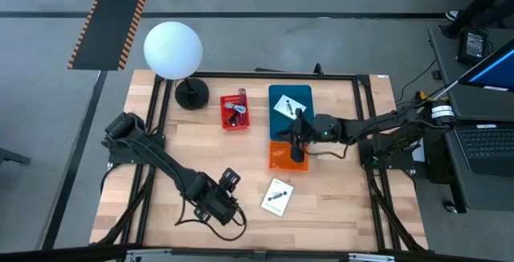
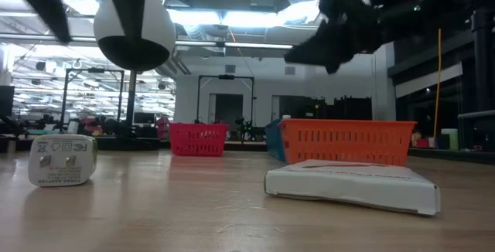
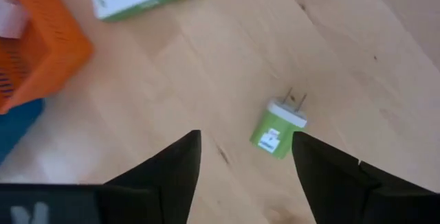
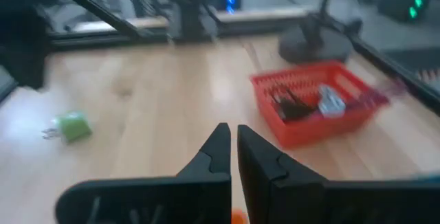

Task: Pick and place items into bin
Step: Put the green charger adapter into the orange bin

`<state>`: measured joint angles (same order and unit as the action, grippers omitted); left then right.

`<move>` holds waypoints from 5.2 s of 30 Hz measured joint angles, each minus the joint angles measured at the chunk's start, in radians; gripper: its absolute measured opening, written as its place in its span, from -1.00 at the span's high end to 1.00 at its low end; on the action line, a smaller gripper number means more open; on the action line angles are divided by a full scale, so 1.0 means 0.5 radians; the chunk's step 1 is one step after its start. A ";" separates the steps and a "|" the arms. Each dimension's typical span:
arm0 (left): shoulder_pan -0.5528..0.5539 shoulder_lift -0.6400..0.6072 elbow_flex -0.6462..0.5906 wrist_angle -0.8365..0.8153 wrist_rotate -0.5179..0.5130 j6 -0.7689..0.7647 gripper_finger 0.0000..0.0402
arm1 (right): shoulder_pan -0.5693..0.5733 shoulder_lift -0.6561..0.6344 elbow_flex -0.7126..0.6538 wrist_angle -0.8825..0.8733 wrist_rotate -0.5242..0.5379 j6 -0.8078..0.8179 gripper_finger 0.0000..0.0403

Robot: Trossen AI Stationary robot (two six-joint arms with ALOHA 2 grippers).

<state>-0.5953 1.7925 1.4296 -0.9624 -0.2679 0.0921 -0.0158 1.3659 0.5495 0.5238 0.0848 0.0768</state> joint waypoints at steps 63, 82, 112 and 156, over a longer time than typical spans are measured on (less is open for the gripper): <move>0.009 0.374 -0.129 0.012 0.167 -0.052 0.06 | 0.293 0.000 0.080 0.213 0.002 -0.165 0.95; 0.009 0.374 -0.127 0.056 0.264 -0.090 0.08 | 0.293 0.000 0.080 0.212 0.002 -0.164 0.95; 0.301 -0.458 -0.716 0.595 0.208 -0.093 0.32 | 0.293 -0.001 0.081 0.182 0.002 -0.162 0.95; 0.908 -1.230 -2.158 3.349 0.220 0.049 0.32 | 0.308 0.181 0.082 0.536 0.001 -0.216 0.88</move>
<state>-0.1415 1.1777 0.3508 0.7122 -0.1581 0.1166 0.1383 1.4562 0.5904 0.7918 0.0853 -0.0312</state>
